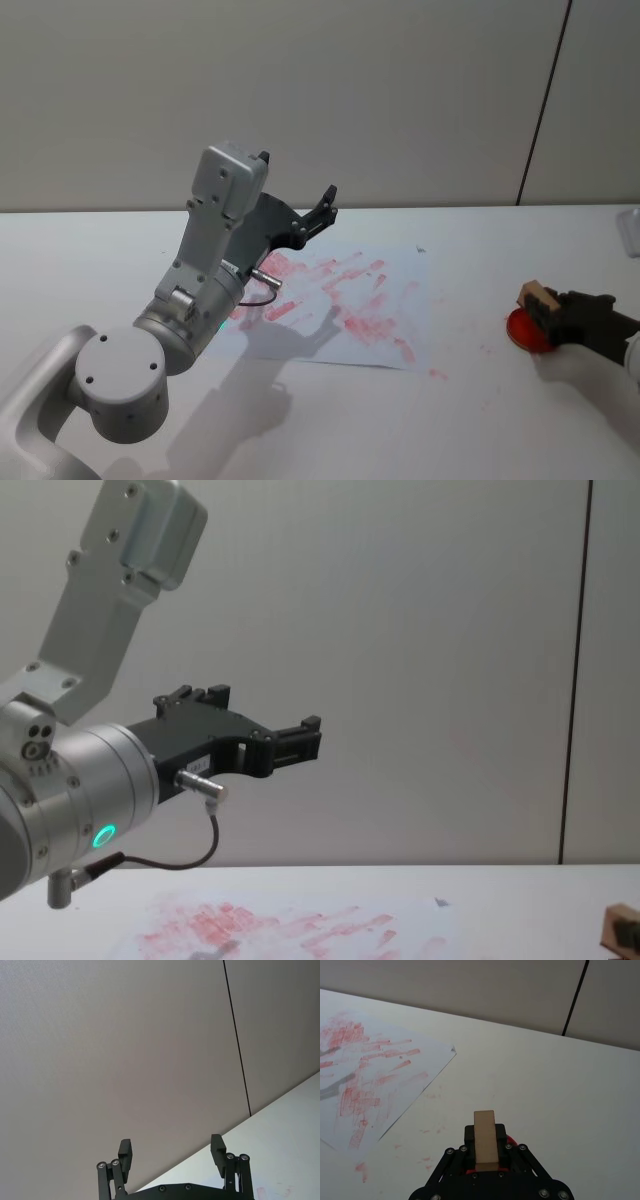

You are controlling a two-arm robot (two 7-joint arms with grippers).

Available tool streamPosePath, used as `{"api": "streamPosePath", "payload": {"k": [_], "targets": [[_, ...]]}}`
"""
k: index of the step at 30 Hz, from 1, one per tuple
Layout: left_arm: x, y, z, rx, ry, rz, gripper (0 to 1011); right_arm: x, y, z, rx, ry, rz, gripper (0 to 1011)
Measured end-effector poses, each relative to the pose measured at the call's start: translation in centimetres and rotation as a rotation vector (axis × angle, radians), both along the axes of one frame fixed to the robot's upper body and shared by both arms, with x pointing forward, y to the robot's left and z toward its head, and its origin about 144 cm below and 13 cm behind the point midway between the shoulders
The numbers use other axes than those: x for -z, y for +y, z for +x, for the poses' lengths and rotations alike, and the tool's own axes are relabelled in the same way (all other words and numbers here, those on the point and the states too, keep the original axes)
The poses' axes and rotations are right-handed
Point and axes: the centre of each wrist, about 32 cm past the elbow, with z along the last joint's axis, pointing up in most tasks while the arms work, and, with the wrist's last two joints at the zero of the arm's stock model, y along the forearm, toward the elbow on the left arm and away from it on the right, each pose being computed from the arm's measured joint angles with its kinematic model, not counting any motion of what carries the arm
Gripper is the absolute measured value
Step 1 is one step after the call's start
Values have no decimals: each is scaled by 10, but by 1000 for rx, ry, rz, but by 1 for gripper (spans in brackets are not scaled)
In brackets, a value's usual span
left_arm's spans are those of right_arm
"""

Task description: Use the one hand to pick up the stamp and affix it onto the A4 paper.

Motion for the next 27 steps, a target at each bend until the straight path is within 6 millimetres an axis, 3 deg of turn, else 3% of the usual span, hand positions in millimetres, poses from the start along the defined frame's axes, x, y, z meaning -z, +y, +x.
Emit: {"api": "streamPosePath", "payload": {"k": [13, 27], "targets": [[0, 0, 0, 0, 0, 0, 1001, 10, 5, 6, -23, 22, -24, 232], [0, 0, 0, 0, 0, 0, 1001, 14, 8, 8, -31, 26, -35, 682]]}}
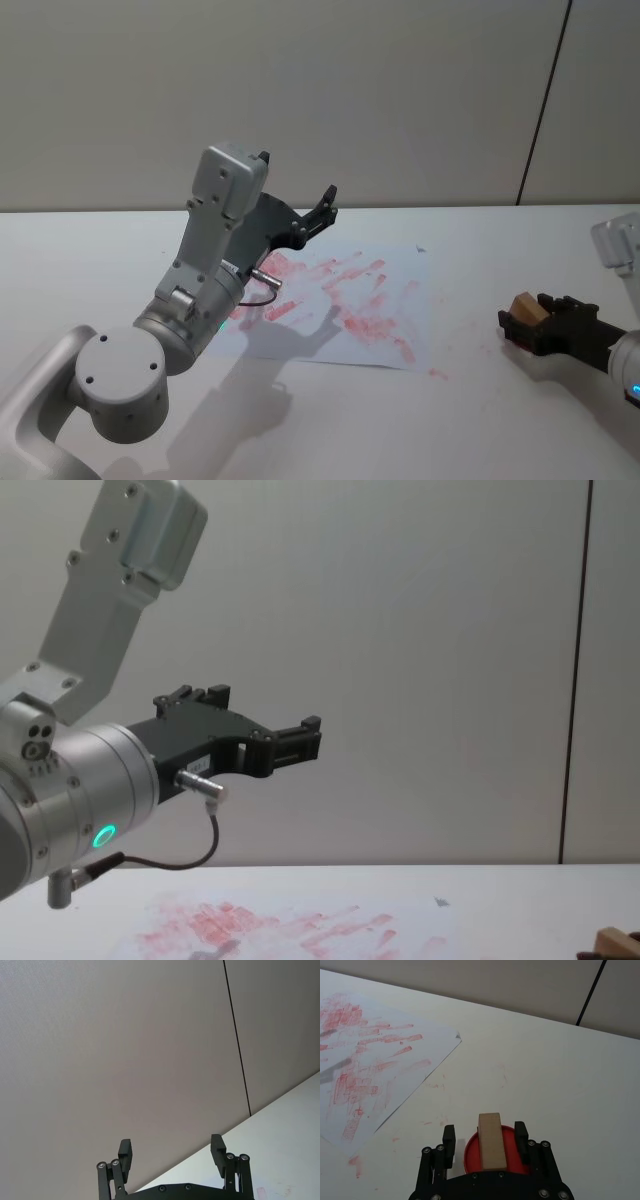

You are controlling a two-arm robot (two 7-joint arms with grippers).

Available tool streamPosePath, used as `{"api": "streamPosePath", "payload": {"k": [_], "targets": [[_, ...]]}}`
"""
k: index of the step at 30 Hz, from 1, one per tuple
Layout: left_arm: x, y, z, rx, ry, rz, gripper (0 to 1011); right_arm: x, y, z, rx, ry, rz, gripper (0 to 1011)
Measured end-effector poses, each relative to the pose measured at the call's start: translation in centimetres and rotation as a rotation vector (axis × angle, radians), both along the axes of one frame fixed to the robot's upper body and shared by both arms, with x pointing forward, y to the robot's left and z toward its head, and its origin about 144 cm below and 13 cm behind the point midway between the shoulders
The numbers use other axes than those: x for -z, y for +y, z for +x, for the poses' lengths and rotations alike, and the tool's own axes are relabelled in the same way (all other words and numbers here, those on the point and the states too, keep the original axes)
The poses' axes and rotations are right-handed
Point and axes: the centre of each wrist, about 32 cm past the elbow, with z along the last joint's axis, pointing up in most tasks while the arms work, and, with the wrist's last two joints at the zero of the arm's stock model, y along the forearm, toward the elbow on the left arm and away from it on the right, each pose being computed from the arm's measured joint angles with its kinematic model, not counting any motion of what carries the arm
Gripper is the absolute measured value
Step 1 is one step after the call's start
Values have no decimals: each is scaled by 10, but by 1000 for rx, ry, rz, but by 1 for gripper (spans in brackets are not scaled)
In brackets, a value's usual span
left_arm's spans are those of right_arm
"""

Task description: Use the one hand to pick up the stamp and affix it onto the A4 paper.

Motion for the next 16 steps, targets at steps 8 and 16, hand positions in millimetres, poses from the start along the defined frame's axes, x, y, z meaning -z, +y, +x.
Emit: {"api": "streamPosePath", "payload": {"k": [8, 16], "targets": [[0, 0, 0, 0, 0, 0, 1001, 1, 0, 0, -2, 1, -2, 910], [0, 0, 0, 0, 0, 0, 1001, 1, 1, 1, -3, 1, -4, 1001]]}}
